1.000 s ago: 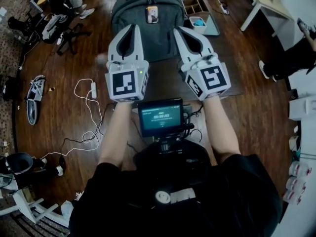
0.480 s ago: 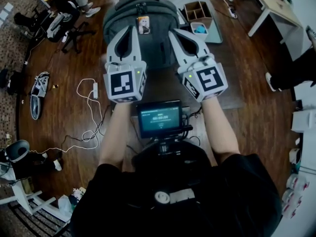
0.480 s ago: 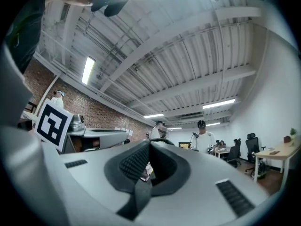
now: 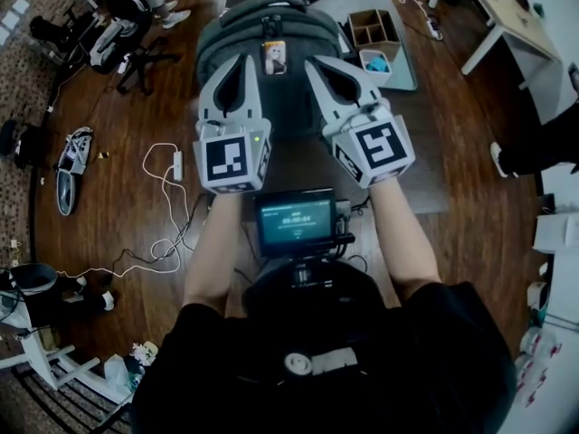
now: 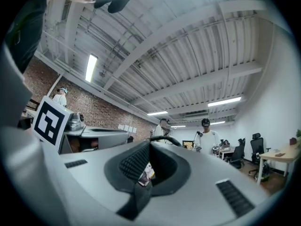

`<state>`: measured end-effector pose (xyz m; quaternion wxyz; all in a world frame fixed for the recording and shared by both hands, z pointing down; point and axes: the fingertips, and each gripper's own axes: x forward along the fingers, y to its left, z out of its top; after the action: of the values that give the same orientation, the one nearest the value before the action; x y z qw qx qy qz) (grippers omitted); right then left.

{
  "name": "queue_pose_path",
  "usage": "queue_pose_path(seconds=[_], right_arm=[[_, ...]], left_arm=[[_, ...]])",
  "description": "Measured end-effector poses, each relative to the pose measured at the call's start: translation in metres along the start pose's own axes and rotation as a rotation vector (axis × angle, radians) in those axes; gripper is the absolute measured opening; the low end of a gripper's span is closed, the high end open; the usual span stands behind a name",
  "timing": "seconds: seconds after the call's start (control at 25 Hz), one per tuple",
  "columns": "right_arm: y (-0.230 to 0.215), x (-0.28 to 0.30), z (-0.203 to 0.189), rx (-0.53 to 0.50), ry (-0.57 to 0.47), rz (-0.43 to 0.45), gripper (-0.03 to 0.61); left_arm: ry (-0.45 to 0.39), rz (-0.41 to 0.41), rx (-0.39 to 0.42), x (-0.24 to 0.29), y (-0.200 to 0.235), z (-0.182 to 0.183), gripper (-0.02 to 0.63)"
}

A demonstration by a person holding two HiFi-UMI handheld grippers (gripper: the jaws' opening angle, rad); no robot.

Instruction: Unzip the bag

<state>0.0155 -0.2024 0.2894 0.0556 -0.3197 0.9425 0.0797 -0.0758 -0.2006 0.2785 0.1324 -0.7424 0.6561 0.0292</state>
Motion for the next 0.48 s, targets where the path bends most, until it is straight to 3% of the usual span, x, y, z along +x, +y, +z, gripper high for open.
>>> queue_pose_path(seconds=[0.2, 0.28, 0.32, 0.36, 0.48], right_arm=[[0.004, 0.026, -0.012, -0.057, 0.064, -0.021, 0.022], [0.001, 0.037, -0.019, -0.117, 0.107, -0.038, 0.121], [-0.002, 0.042, -0.022, -0.167, 0.129, -0.054, 0.169], [-0.007, 0.047, -0.026, -0.239, 0.150, -0.075, 0.176], [-0.013, 0.069, -0.034, -0.579, 0.206, -0.136, 0.176]], left_arm=[[0.007, -0.029, -0.007, 0.006, 0.014, -0.009, -0.004], [0.006, -0.039, -0.013, 0.010, 0.018, -0.010, -0.005], [0.006, -0.044, -0.018, 0.012, 0.019, -0.012, -0.005], [0.006, -0.048, -0.023, 0.013, 0.019, -0.013, -0.005], [0.008, -0.055, -0.014, 0.017, 0.033, -0.017, -0.005]])
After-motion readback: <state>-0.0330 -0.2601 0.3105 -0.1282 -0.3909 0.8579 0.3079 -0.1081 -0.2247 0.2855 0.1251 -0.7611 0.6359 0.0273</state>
